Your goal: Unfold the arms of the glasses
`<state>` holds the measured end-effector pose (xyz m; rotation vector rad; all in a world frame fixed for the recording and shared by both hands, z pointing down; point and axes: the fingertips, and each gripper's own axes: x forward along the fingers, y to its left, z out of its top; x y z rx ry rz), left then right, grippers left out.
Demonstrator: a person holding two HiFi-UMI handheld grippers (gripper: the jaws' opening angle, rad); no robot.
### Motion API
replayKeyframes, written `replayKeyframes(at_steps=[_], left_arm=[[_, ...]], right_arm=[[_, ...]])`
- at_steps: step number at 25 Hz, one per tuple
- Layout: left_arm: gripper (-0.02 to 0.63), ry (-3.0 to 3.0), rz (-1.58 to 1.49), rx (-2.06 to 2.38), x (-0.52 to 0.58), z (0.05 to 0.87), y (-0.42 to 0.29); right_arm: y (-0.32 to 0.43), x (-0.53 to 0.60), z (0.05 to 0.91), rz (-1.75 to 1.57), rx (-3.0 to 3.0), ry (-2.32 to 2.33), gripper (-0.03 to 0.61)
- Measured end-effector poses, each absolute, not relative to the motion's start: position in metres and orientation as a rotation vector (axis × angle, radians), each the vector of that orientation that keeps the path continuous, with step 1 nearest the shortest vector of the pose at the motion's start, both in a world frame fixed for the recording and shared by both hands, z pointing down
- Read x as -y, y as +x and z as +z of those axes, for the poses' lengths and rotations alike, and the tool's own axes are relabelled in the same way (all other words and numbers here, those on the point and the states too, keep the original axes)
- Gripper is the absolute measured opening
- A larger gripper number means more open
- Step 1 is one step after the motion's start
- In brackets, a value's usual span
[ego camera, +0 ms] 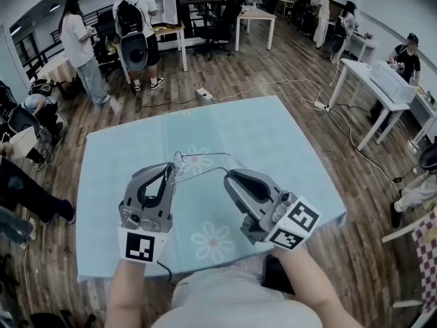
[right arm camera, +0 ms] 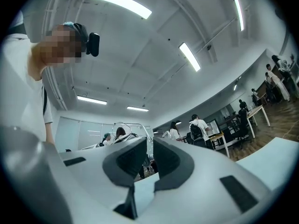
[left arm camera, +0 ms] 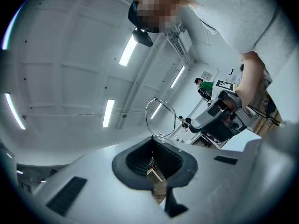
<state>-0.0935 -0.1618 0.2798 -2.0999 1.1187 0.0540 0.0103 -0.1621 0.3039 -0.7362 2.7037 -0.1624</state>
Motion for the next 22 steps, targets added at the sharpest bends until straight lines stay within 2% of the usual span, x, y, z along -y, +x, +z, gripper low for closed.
replayKeyframes(at_steps=[22], left_arm=[[0.008, -2.096, 0.032, -1.135, 0.169, 0.286, -0.095]], right_arm=[[0.030, 0.124, 0.284, -0.073, -2.717, -0.713, 0.038]])
